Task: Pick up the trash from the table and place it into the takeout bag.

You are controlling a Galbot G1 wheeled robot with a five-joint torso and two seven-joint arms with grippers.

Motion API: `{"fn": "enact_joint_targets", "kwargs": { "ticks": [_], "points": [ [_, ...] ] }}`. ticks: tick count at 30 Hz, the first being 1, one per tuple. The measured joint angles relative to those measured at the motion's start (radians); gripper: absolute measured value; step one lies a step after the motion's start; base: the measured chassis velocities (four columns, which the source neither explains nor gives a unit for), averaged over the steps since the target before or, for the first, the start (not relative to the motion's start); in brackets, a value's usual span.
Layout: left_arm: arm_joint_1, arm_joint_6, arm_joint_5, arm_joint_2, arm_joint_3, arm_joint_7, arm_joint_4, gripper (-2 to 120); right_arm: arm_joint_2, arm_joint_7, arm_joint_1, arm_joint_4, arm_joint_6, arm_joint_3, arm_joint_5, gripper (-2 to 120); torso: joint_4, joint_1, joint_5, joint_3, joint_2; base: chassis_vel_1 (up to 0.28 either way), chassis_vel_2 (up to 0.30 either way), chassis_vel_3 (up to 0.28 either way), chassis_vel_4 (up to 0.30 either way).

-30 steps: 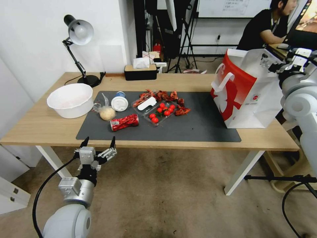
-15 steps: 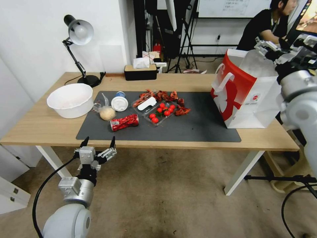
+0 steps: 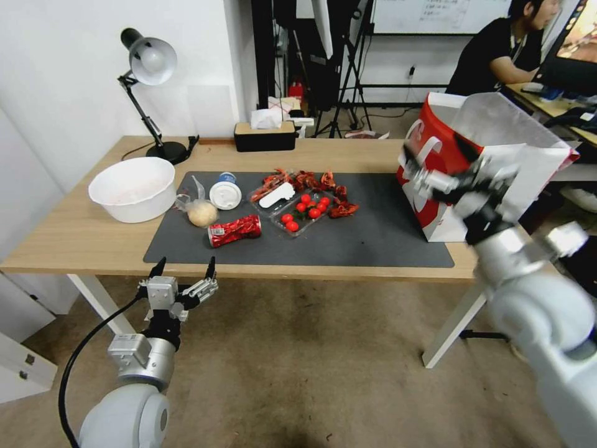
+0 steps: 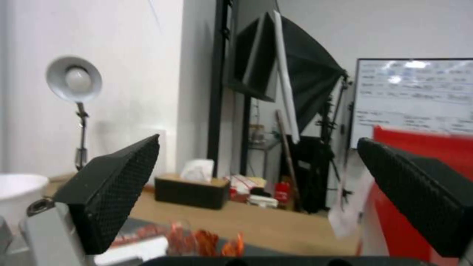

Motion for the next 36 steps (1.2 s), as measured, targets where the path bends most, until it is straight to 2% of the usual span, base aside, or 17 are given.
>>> {"fn": "enact_joint_targets", "kwargs": {
  "ticks": [2, 3, 6, 19, 30, 36],
  "points": [
    [0.0, -0.004, -0.001, 0.001, 0.0, 0.0, 0.005, 100, 0.081, 0.032, -0.118, 0.008, 0.042, -0.02, -0.153, 100, 0.0003, 0.0, -0.0001, 0.0, 0.0, 0.0, 0.0, 0.0, 0.0],
    [0.0, -0.004, -0.001, 0.001, 0.0, 0.0, 0.005, 100, 0.081, 0.032, -0.118, 0.008, 0.042, -0.02, -0.153, 100, 0.0003, 0.0, -0.0001, 0.0, 0.0, 0.0, 0.0, 0.0, 0.0],
    [-0.003, -0.007, -0.003, 0.004, 0.0, -0.001, 0.014, 100, 0.165, 0.116, -0.267, -0.01, 0.092, -0.052, -0.294, 100, 0.0001, 0.0, 0.0002, 0.0, 0.0, 0.0, 0.0, 0.0, 0.0],
    [-0.006, -0.015, -0.01, 0.009, 0.001, -0.001, 0.027, 100, 0.223, 0.176, -0.379, -0.115, 0.204, -0.126, -0.367, 100, 0.0002, 0.0, 0.0001, 0.0, 0.0, 0.0, 0.0, 0.0, 0.0],
    [-0.007, -0.016, -0.018, 0.016, -0.005, -0.003, 0.031, 100, 0.257, 0.201, -0.38, -0.218, 0.248, -0.178, -0.407, 99, 0.0001, 0.0, 0.0002, 0.0, 0.0, 0.0, 0.0, 0.0, 0.0],
    [-0.008, -0.016, -0.019, 0.019, -0.006, -0.003, 0.033, 100, 0.263, 0.201, -0.374, -0.223, 0.252, -0.182, -0.407, 99, 0.0002, 0.0, 0.0001, 0.0, 0.0, 0.0, 0.0, 0.0, 0.0]
  ]
}}
